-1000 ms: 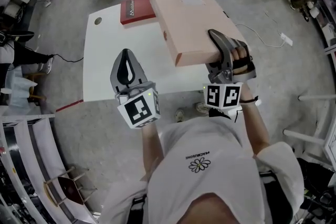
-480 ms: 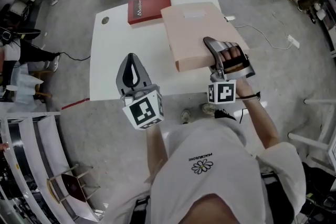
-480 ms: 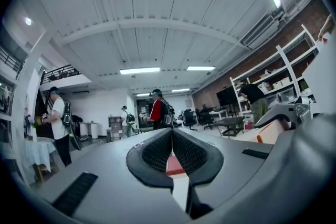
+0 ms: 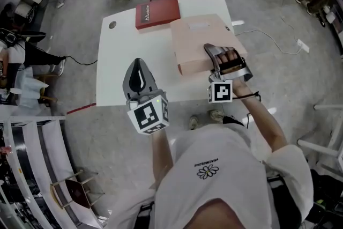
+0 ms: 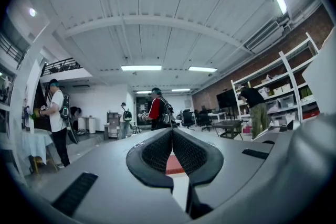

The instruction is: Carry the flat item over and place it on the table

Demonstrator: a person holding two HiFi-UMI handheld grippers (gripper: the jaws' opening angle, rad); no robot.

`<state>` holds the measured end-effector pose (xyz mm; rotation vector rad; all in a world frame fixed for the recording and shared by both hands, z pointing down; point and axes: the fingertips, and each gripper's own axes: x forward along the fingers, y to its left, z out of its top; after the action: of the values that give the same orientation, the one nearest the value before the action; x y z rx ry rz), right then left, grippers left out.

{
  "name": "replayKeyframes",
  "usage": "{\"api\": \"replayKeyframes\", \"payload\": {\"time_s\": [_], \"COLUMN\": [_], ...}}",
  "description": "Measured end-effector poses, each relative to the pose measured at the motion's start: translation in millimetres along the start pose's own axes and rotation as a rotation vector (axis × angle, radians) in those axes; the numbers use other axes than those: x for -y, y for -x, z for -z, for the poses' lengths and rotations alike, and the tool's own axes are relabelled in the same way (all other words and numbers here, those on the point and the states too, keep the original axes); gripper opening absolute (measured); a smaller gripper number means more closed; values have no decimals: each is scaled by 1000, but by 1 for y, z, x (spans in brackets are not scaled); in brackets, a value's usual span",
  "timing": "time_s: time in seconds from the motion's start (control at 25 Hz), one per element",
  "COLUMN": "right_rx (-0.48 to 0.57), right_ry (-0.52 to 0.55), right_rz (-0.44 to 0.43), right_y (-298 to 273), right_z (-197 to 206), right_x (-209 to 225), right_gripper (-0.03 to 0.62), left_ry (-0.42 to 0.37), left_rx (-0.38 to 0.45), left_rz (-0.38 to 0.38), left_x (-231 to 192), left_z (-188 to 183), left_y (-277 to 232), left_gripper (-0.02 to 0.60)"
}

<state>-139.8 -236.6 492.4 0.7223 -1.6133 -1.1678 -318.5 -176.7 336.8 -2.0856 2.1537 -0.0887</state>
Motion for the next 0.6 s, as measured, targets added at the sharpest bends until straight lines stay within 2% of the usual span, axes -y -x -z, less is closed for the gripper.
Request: {"api": "replayKeyframes", "payload": {"time_s": [0.36, 0.6], "right_rx": [-41, -6], "right_ry": [22, -55], "right_rz": [-23, -44], "right_y": [-14, -14], "right_z": [1, -10], "right_x": [-17, -21], "right_gripper": [290, 290], "left_ry": [-10, 18], "left_rx": [-15, -24], "left_rz": [3, 10], "left_x": [-1, 4], "left_z": [8, 15], "left_y": [-1, -3], "left_gripper": [15, 15]}}
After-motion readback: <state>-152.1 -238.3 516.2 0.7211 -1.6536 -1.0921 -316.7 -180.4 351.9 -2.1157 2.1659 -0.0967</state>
